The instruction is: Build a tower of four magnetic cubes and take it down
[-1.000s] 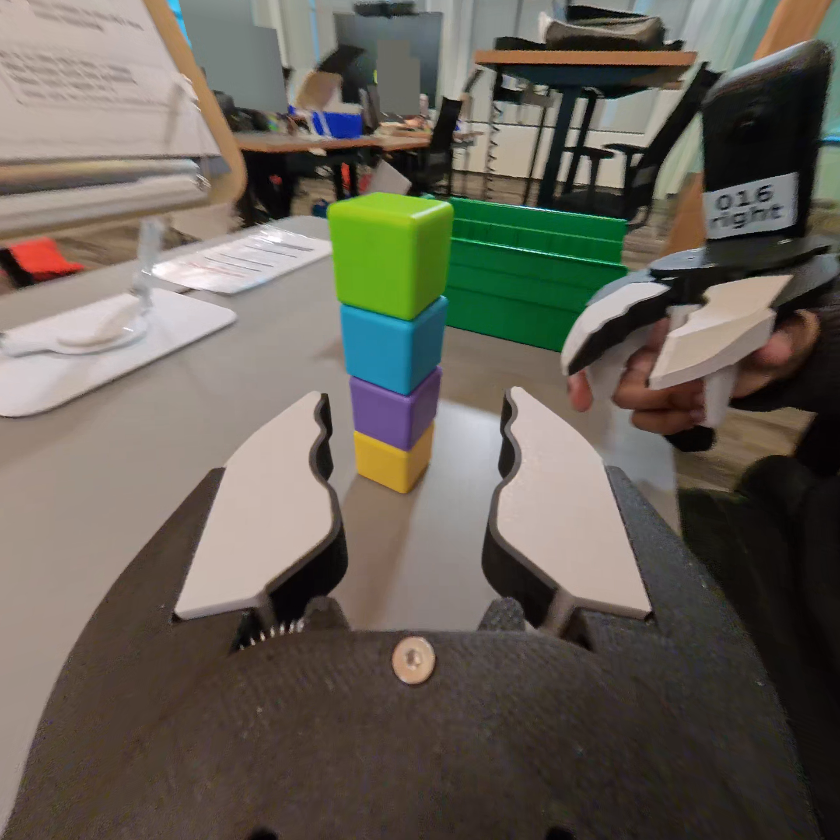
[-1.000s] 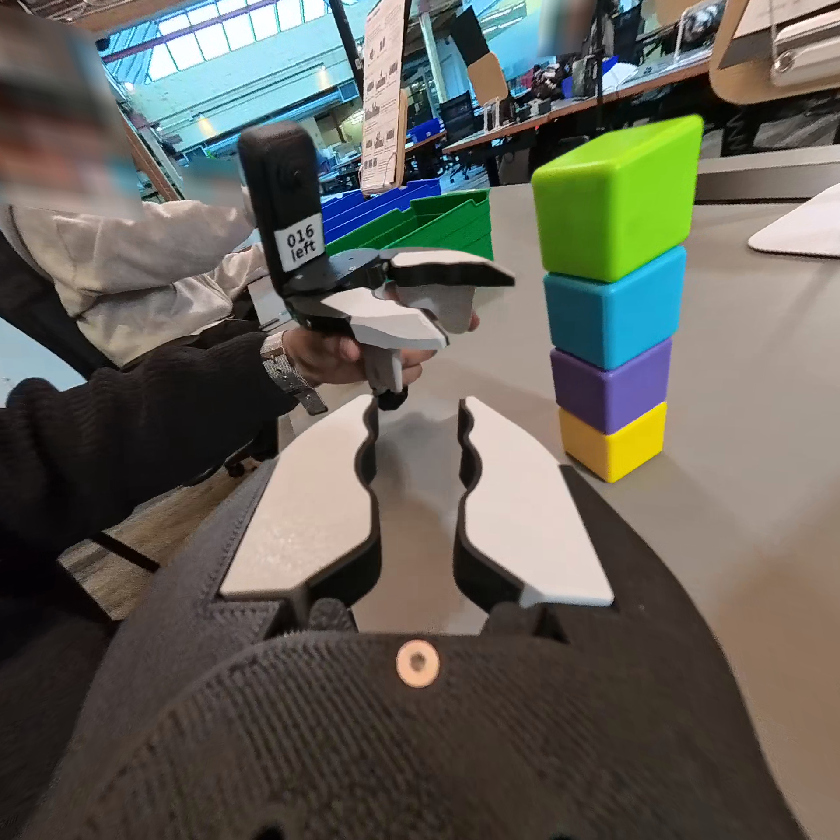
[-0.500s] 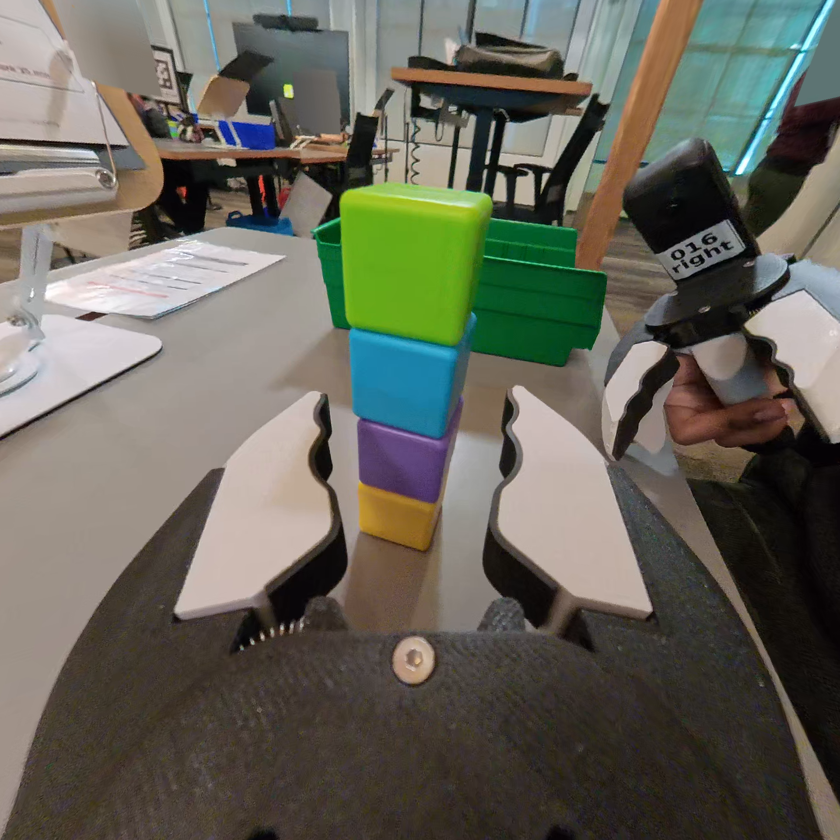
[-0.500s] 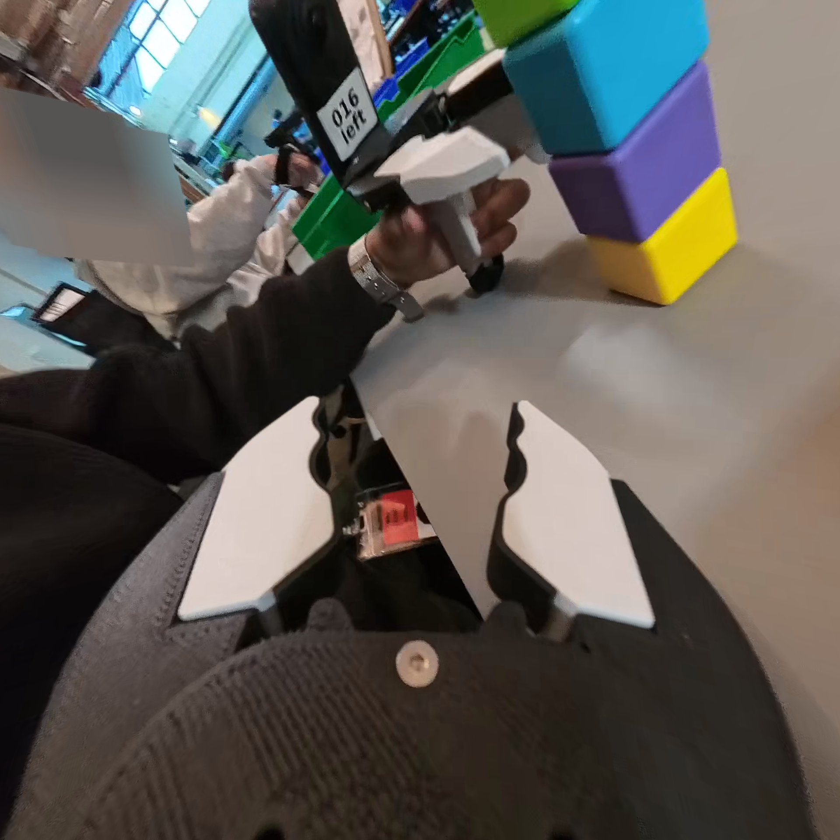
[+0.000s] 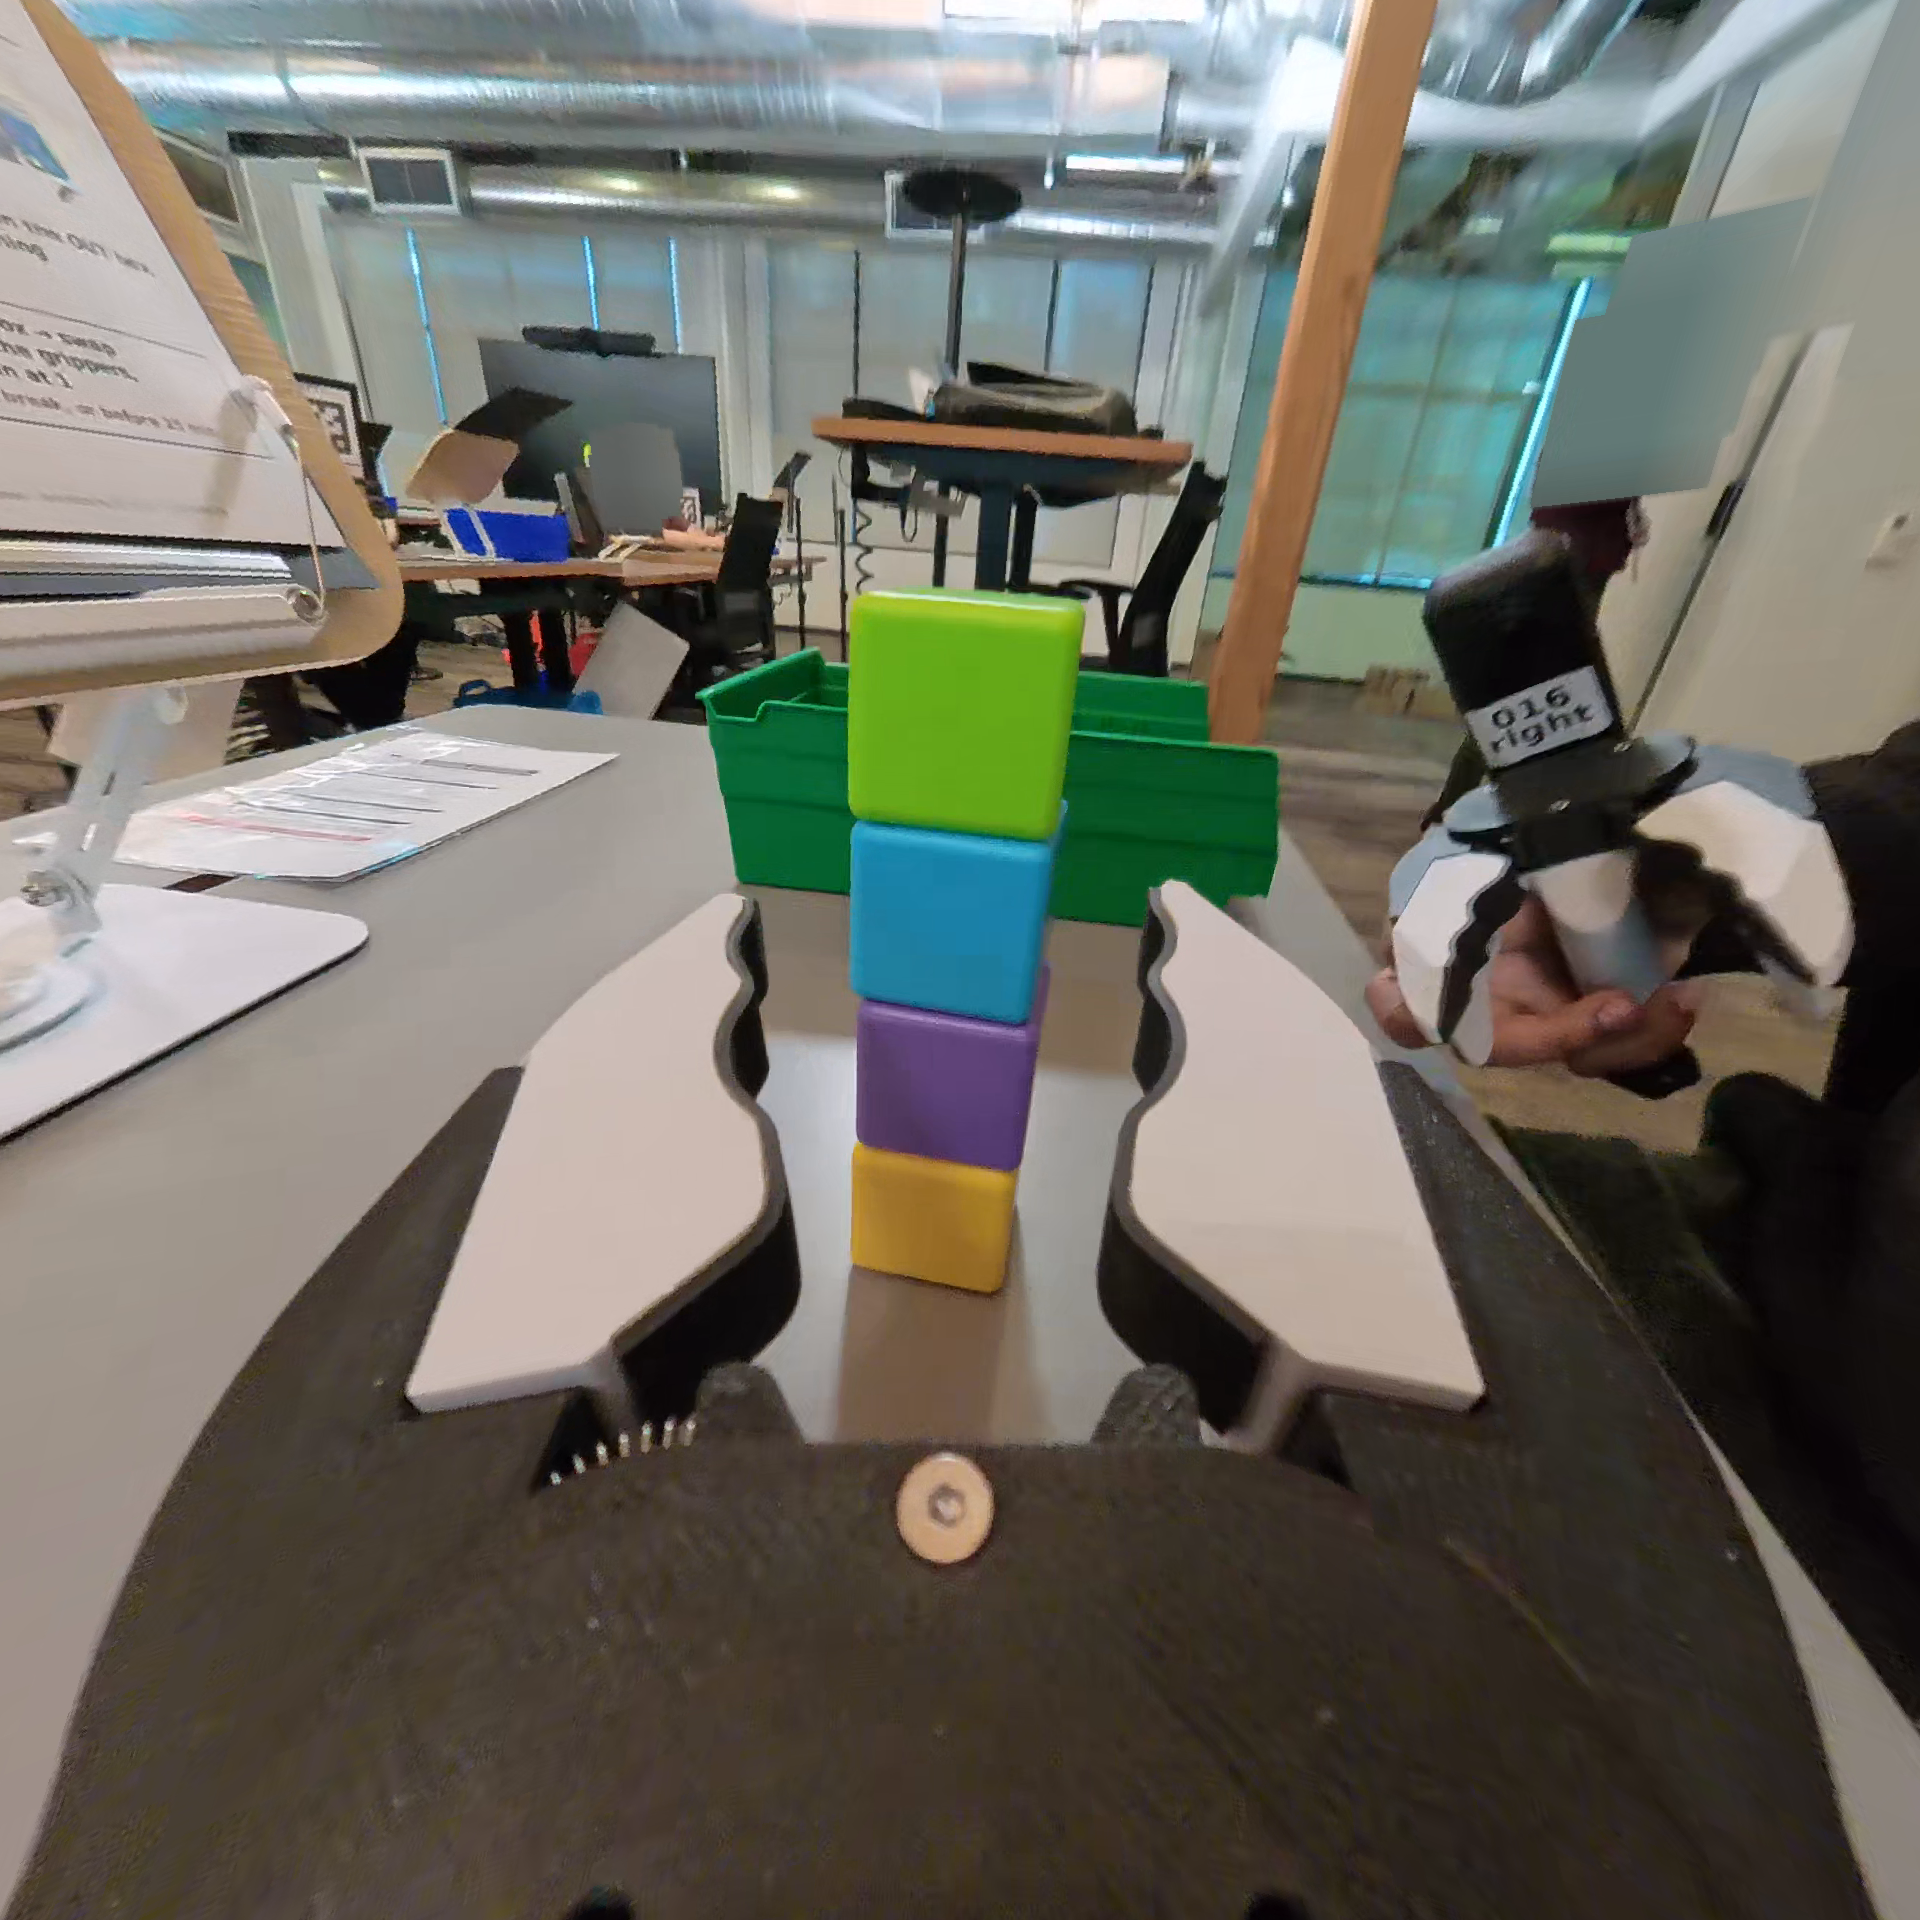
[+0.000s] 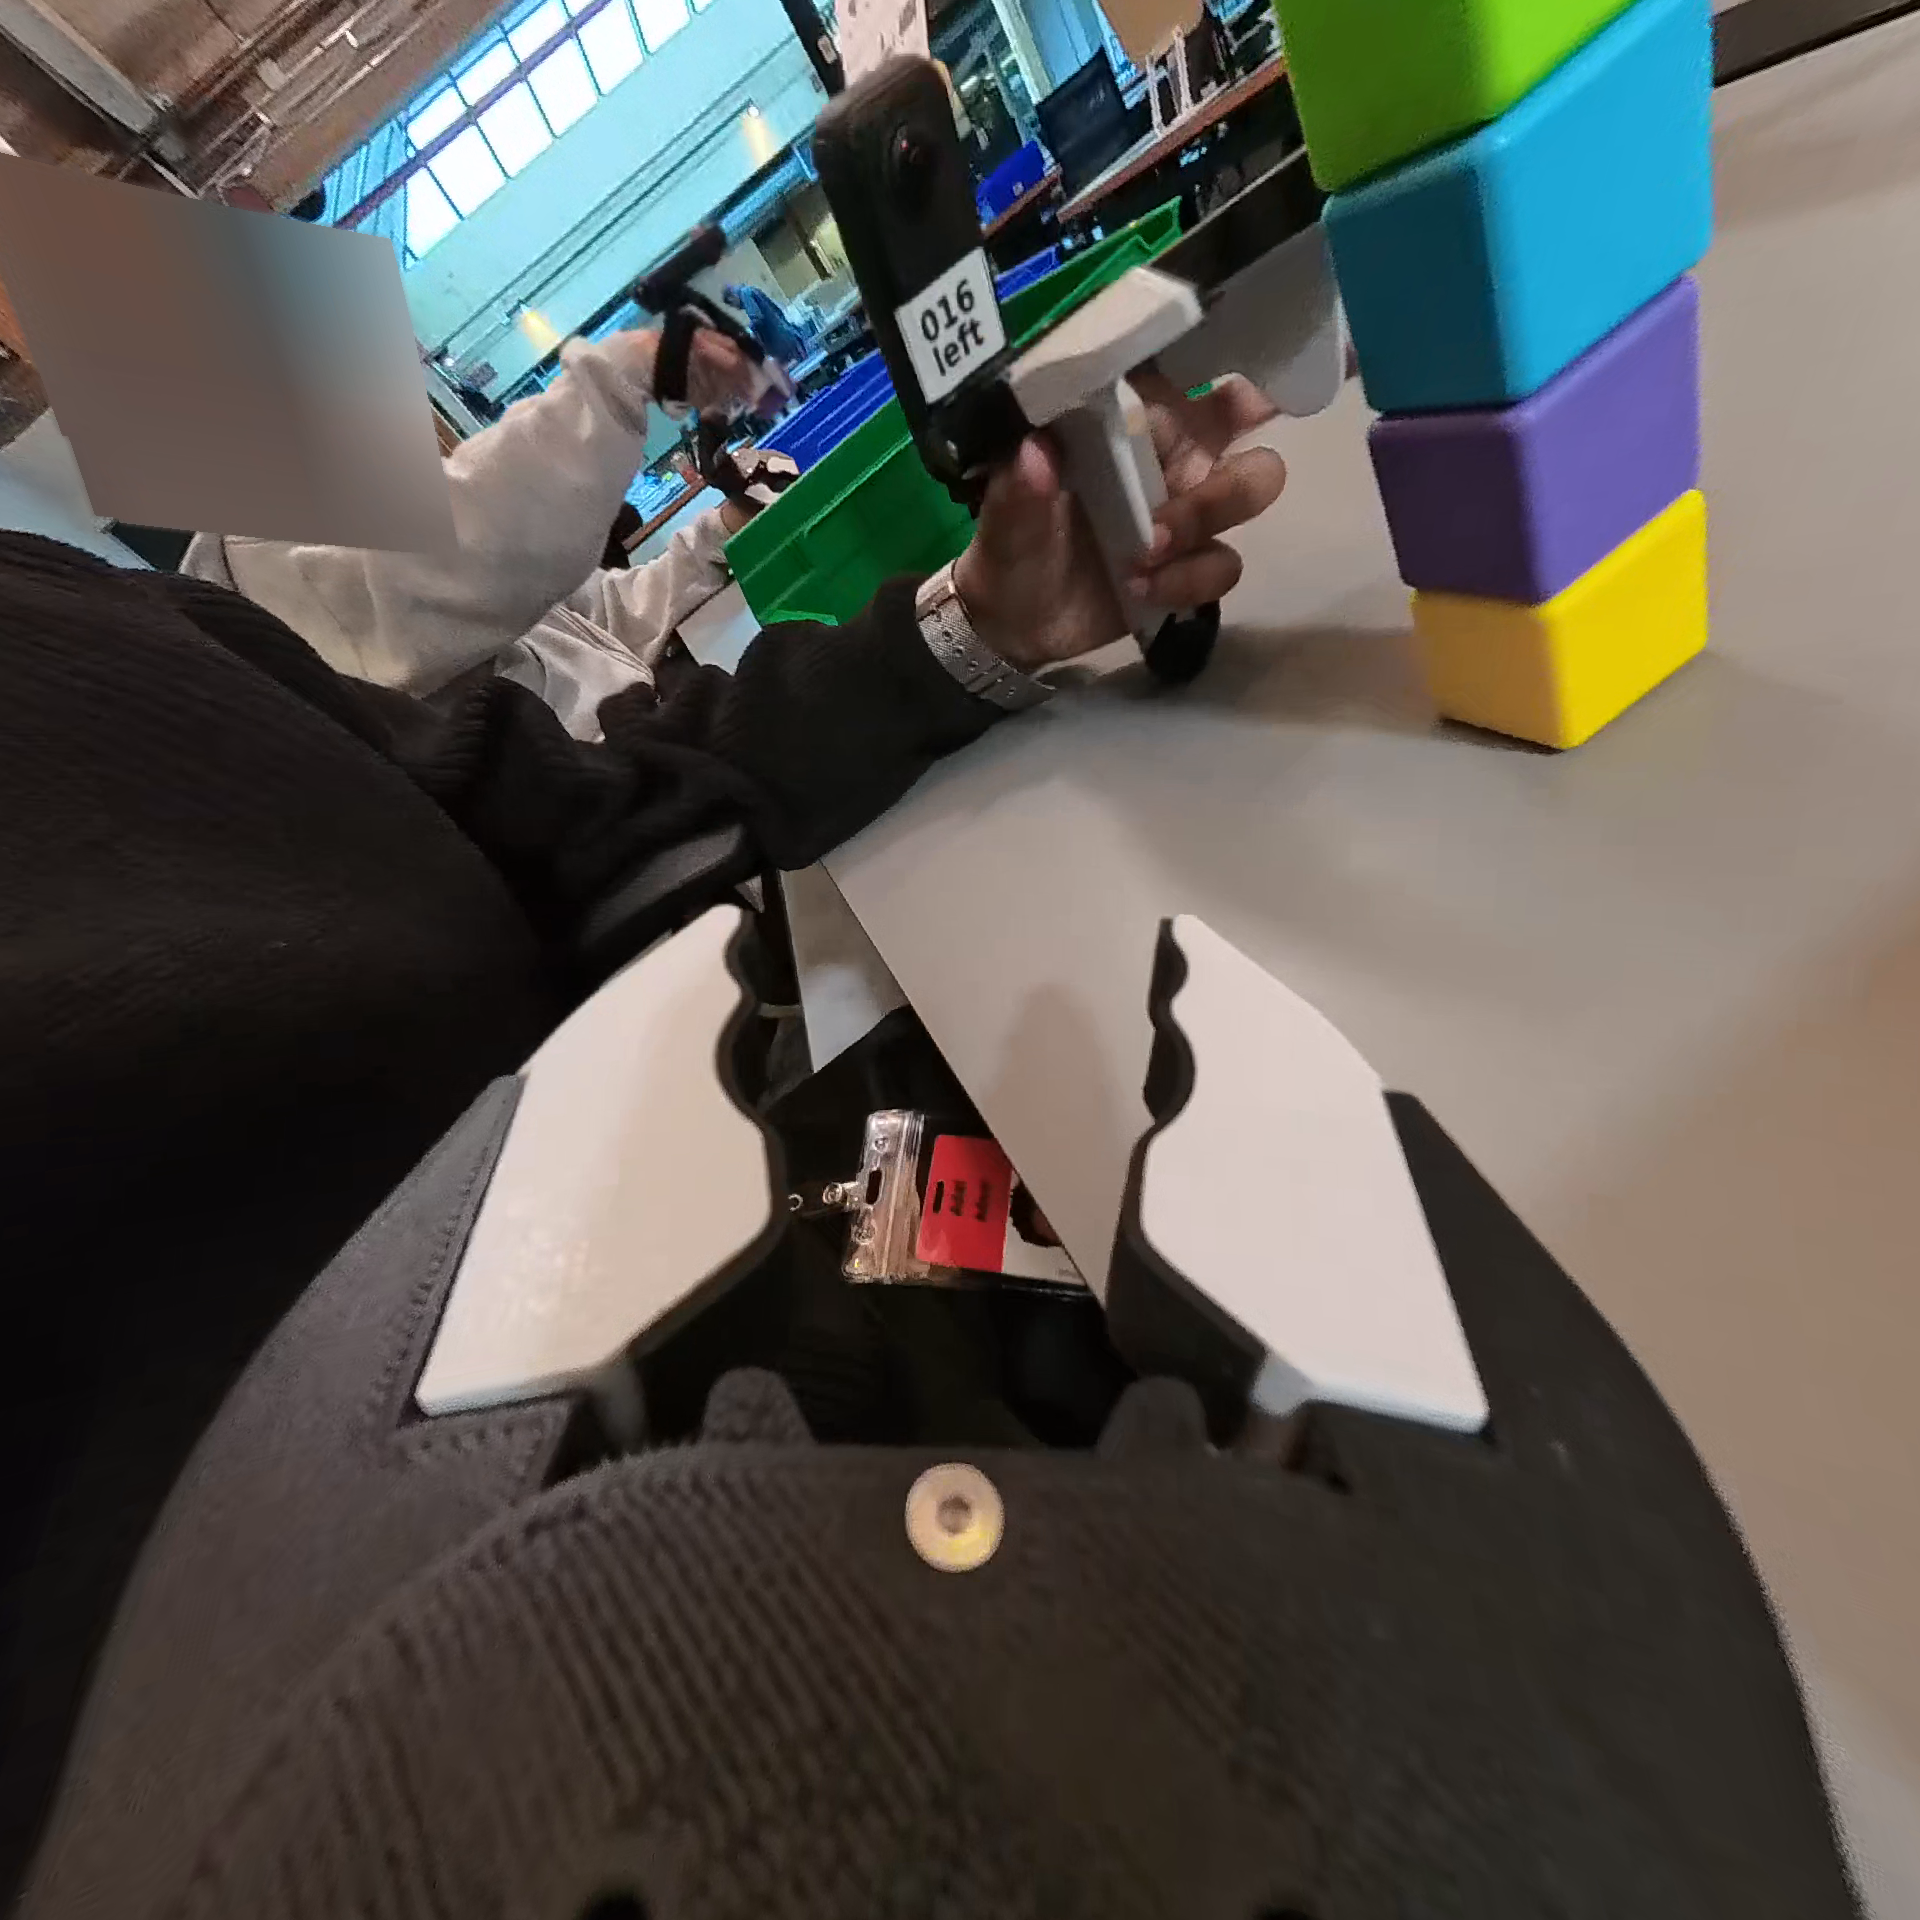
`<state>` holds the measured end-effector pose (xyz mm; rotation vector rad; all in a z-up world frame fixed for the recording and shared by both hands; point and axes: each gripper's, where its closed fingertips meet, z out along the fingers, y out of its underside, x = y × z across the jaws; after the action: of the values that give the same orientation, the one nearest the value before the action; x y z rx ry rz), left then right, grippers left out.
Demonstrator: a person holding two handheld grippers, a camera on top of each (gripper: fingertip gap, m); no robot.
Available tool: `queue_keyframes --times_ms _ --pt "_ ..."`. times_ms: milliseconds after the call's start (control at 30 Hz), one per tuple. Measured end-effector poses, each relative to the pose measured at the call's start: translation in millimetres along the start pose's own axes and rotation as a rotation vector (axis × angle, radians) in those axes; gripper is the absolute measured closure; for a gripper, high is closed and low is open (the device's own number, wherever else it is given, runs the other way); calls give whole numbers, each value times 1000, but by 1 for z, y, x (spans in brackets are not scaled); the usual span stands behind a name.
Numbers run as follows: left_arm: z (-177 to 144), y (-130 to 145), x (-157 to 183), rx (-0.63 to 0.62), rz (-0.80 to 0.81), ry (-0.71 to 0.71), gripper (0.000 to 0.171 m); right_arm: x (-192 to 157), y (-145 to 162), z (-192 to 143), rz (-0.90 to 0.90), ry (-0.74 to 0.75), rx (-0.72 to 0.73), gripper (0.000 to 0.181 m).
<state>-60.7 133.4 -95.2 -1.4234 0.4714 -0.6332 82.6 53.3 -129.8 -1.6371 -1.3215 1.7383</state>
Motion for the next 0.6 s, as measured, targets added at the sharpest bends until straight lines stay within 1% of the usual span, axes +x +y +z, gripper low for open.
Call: queue_keyframes --times_ms 167,267,333,367,400,467,500,567,600 --pt "5 2 4 -15 28 -16 100 8 -10 4 -31 6 16 110" --pt "5 2 4 -17 33 -22 100 15 -27 4 -79 1 52 111" --pt "7 5 4 -45 17 -5 100 19 -41 6 -83 -24 93 112" --pt "8 8 6 -76 42 15 107 19 -48 7 -83 -47 119 115" --pt "8 5 6 -92 97 6 113 18 -56 9 -81 -79 149 121" --pt "9 -16 6 -91 217 -30 114 11 -69 12 -64 -158 202 124" --pt "9 -31 7 -92 247 -38 112 7 -73 14 -46 -198 216 124" --pt "8 -57 6 -97 261 -63 109 -3 -78 17 -2 -272 235 123" --pt "6 -64 4 -110 264 -81 109 -7 -80 18 7 -296 241 123"
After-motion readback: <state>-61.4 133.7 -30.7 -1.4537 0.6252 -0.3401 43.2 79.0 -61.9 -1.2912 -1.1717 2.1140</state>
